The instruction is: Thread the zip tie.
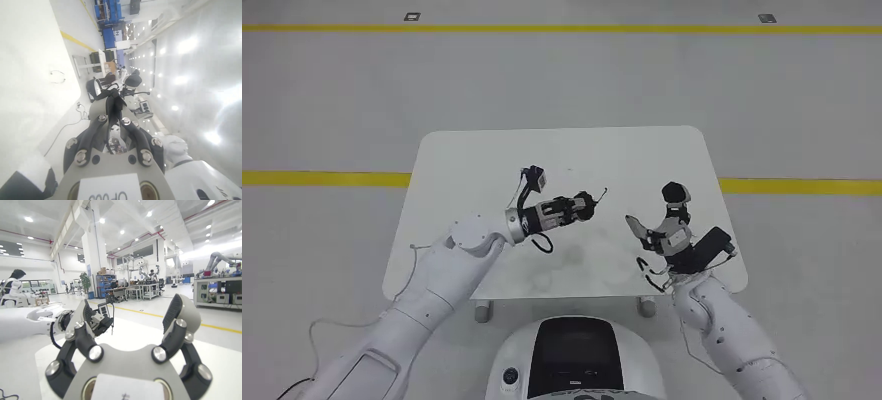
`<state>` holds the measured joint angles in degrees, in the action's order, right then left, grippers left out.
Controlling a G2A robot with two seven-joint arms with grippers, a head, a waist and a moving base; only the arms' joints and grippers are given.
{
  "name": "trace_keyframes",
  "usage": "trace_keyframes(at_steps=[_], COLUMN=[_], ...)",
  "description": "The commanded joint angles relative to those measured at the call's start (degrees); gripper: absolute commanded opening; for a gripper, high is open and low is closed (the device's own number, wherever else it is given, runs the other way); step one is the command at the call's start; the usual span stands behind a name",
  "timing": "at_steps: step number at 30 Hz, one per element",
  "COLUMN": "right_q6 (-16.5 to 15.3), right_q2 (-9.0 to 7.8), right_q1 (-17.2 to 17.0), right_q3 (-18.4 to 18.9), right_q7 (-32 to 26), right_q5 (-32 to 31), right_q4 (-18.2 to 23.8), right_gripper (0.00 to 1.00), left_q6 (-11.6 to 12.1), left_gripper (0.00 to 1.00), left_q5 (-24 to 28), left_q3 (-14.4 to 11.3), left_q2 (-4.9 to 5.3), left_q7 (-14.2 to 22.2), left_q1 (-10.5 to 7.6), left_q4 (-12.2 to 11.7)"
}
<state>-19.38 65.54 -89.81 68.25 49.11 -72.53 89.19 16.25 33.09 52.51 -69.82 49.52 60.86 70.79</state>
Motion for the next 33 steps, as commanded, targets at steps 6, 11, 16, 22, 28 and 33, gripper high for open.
trace_keyframes(at_steps=[6,11,16,22,28,33], right_q6=[7.14,10.39,10.39,10.88,12.75,11.71], right_q2=[-1.21,-2.48,-2.48,-2.75,-4.21,-4.56], right_q1=[-1.20,-0.98,-0.98,0.24,2.86,3.98], right_q3=[3.21,2.50,2.50,1.02,-2.07,-3.02], right_q7=[2.29,-0.46,-0.46,-1.92,-2.36,-1.59], right_q5=[-17.42,-17.42,-17.42,-17.42,-17.42,-17.42], right_q4=[0.74,1.42,1.42,-0.04,-3.43,-4.90], right_gripper=[1.00,1.00,1.00,1.00,1.00,1.00], left_q6=[-3.26,-2.71,-2.71,-5.62,-6.93,-6.68], left_gripper=[0.00,0.00,0.00,0.00,0.00,0.00], left_q5=[9.66,9.24,9.24,11.12,16.60,17.49], left_q3=[1.21,1.86,1.86,-0.69,-3.34,-4.41], left_q2=[0.04,0.18,0.18,-0.68,-2.15,-2.81], left_q7=[5.95,4.70,4.70,2.59,4.31,4.64], left_q1=[0.54,0.69,0.69,0.37,-1.93,-3.15], left_q4=[0.50,1.19,1.19,3.26,1.98,0.18])
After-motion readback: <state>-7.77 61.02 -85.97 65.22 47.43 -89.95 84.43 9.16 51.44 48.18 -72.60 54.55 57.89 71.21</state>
